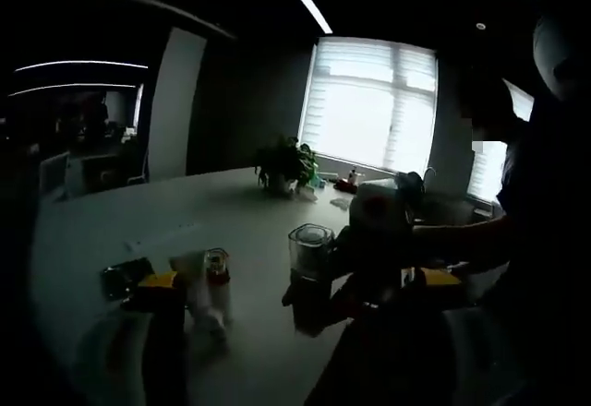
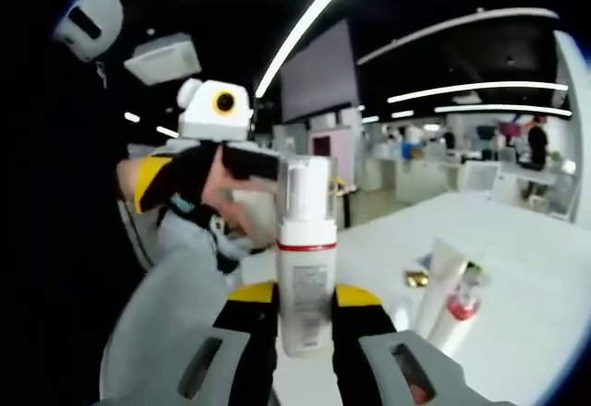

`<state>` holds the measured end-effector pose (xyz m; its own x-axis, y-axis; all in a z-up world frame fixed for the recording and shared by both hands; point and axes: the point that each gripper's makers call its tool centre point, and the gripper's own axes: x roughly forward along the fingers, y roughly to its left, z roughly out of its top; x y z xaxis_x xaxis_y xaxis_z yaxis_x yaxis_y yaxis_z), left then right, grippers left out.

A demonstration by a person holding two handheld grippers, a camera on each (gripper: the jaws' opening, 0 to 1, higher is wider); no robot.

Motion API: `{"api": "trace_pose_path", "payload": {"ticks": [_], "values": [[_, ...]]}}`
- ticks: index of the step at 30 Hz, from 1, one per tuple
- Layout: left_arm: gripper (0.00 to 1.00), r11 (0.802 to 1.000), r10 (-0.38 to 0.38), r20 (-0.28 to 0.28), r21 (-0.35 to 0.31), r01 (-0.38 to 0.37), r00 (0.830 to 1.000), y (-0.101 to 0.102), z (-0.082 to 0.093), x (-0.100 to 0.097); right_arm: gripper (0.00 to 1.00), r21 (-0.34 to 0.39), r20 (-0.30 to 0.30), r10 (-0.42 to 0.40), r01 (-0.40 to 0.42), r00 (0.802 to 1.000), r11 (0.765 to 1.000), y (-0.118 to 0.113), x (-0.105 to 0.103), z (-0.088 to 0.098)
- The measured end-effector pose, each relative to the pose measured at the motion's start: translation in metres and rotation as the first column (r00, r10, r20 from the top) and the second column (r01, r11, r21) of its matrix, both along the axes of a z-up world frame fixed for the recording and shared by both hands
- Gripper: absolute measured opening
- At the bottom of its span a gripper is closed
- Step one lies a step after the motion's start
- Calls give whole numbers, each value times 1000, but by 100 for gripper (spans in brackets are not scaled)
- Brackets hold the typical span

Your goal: Arrange the skincare products in the storage area until every visible bottle or jar stands upright without overlapping.

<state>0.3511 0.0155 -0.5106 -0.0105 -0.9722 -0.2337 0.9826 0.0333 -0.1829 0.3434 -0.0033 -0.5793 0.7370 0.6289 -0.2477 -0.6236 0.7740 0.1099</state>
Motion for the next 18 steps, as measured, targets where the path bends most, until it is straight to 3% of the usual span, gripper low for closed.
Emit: {"api": "trace_pose_path", "payload": {"ticks": [9,18], "values": [[99,989,138,-25,48,-137,990,40,-17,13,15,-8,-32,-35,35,999,999,-21,16,-31],[98,971,228,-40,85,-224,973,60,-35,24,15,43,-38,-73,75,997,996,-40,35,-59]]}}
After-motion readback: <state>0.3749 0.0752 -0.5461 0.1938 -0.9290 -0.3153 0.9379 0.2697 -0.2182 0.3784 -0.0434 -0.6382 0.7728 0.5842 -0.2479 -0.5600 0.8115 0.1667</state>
